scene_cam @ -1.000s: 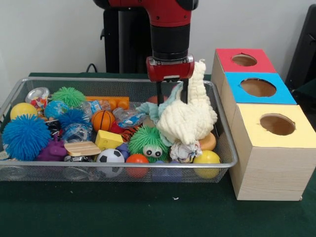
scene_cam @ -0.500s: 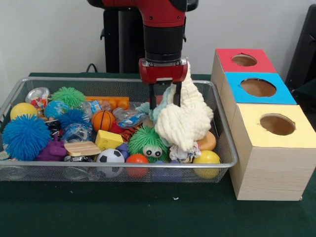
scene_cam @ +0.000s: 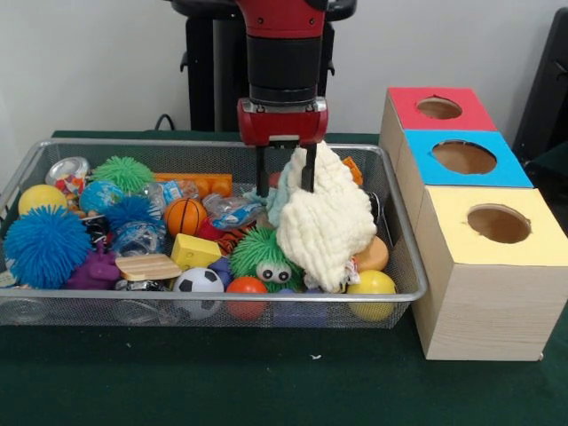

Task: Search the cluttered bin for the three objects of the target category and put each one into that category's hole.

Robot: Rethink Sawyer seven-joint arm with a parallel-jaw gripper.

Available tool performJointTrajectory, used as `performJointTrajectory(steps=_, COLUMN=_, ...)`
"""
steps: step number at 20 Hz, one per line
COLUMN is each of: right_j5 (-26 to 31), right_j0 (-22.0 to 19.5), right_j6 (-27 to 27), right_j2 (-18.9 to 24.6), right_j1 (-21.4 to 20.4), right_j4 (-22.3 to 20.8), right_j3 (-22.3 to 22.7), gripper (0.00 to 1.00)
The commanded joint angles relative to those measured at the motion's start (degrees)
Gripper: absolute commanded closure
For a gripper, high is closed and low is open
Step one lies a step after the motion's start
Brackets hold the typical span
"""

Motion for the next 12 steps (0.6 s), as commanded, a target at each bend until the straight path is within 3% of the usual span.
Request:
performJointTrajectory(steps=1, right_j5=10.80, right_j0=-3.12, right_j6=-3.50, right_j2=3.65, right_j1=-3.15, right_j4=-2.16, right_j3=-5.68, gripper=0.00)
performJointTrajectory(steps=8, right_j5=12.88, right_j0=-5.08, right_j6=-3.60, right_j2=5.38, right_j1=-4.76, right_j4=-2.14, right_j3=-5.52, gripper=0.00)
performJointTrajectory(steps=12, right_j5=8.54, right_j0=-4.51, right_j6=-3.36, right_j2=3.03, right_j1=-1.51, right_j4=-6.59, right_j3=-7.45, gripper=0.00)
